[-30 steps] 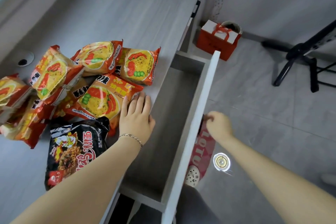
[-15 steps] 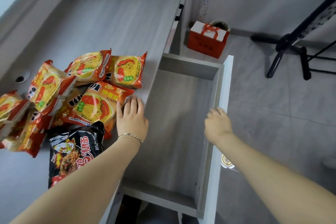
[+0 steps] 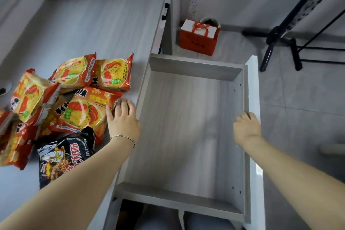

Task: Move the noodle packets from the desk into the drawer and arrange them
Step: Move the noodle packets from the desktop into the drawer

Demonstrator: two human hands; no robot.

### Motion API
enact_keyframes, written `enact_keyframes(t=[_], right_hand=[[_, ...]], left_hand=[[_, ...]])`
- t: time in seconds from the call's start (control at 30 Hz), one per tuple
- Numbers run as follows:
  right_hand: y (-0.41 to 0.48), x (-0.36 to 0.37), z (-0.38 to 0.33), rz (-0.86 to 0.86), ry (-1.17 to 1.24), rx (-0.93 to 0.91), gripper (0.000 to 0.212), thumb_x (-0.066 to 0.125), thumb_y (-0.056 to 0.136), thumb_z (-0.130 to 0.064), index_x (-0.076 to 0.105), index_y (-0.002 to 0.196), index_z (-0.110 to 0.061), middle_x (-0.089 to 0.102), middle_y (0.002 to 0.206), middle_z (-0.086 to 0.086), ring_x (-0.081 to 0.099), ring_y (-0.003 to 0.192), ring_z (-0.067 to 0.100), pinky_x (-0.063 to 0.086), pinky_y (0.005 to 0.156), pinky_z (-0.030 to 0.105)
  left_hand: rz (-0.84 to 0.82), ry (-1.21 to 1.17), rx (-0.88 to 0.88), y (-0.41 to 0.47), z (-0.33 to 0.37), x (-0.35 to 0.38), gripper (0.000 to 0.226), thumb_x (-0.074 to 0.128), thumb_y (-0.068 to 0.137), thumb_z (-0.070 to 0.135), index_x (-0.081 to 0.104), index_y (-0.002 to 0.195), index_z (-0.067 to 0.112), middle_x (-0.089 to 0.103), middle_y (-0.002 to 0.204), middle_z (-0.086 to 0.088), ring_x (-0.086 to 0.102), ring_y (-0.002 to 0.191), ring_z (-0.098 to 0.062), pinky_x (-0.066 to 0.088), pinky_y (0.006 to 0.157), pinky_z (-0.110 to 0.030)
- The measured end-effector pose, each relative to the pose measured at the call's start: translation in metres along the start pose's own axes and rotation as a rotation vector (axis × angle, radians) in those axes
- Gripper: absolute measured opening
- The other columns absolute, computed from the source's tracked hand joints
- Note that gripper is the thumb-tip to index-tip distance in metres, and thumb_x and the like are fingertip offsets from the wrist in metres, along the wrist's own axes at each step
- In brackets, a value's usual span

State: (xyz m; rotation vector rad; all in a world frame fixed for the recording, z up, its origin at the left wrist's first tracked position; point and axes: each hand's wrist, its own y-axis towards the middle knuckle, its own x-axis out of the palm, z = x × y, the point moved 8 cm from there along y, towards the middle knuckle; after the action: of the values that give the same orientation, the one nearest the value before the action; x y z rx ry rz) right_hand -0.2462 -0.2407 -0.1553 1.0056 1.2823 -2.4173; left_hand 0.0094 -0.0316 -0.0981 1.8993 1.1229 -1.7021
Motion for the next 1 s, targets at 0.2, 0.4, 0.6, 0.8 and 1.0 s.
enact_keyframes(t=[0.2, 0.4, 0.6, 0.8, 1.0], right_hand=[[-0.007, -0.019, -0.014, -0.105, 0.139, 0.056, 0.043, 0.045, 0.085, -0.016, 0.054, 0.127, -0.015, 0.048, 0.139, 0.007, 0.035, 0.135, 0.025, 0.019, 0.115, 0.041], [-0.02, -0.124, -0.075, 0.139, 0.532, -0.107, 0.032, 0.044, 0.09, -0.023, 0.061, 0.114, -0.012, 0.064, 0.122, 0.011, 0.058, 0.115, 0.029, 0.04, 0.097, 0.034], [-0.06, -0.243, -0.177, 0.434, 0.791, -0.422, 0.035, 0.045, 0.09, -0.021, 0.056, 0.123, -0.013, 0.056, 0.128, 0.009, 0.055, 0.115, 0.03, 0.045, 0.094, 0.039], [-0.047, -0.26, -0.266, 0.338, 0.702, -0.383, 0.077, 0.057, 0.086, -0.041, 0.018, 0.145, -0.012, 0.023, 0.15, 0.017, 0.023, 0.138, 0.035, 0.029, 0.11, 0.043], [-0.016, -0.252, -0.264, 0.137, 0.964, -0.204, 0.105, 0.075, 0.062, -0.056, 0.027, 0.141, -0.005, 0.034, 0.144, 0.016, 0.034, 0.135, 0.03, 0.037, 0.105, 0.039]], left_hand=[[-0.134, -0.037, 0.021, 0.003, -0.001, -0.012, 0.057, 0.043, 0.093, 0.027, 0.024, 0.145, 0.012, 0.025, 0.154, -0.007, 0.023, 0.142, -0.024, 0.008, 0.119, -0.047], [0.062, -0.346, 0.127, -0.022, -0.033, -0.068, 0.031, 0.05, 0.089, 0.017, 0.057, 0.118, 0.008, 0.056, 0.126, -0.011, 0.053, 0.113, -0.033, 0.038, 0.099, -0.041], [-0.121, -0.366, -0.352, -0.059, -0.144, -0.041, 0.057, 0.059, 0.084, 0.041, 0.043, 0.127, 0.008, 0.041, 0.132, -0.017, 0.04, 0.122, -0.037, 0.043, 0.093, -0.047], [-0.349, -0.489, -0.486, -0.074, -0.17, 0.01, 0.087, 0.047, 0.077, 0.071, 0.025, 0.143, 0.019, 0.016, 0.153, -0.014, 0.011, 0.141, -0.034, 0.03, 0.109, -0.052], [-0.488, -0.377, -0.22, -0.072, -0.168, 0.024, 0.108, 0.063, 0.06, 0.076, 0.016, 0.146, 0.03, 0.019, 0.152, -0.005, 0.012, 0.142, -0.028, 0.033, 0.108, -0.051]])
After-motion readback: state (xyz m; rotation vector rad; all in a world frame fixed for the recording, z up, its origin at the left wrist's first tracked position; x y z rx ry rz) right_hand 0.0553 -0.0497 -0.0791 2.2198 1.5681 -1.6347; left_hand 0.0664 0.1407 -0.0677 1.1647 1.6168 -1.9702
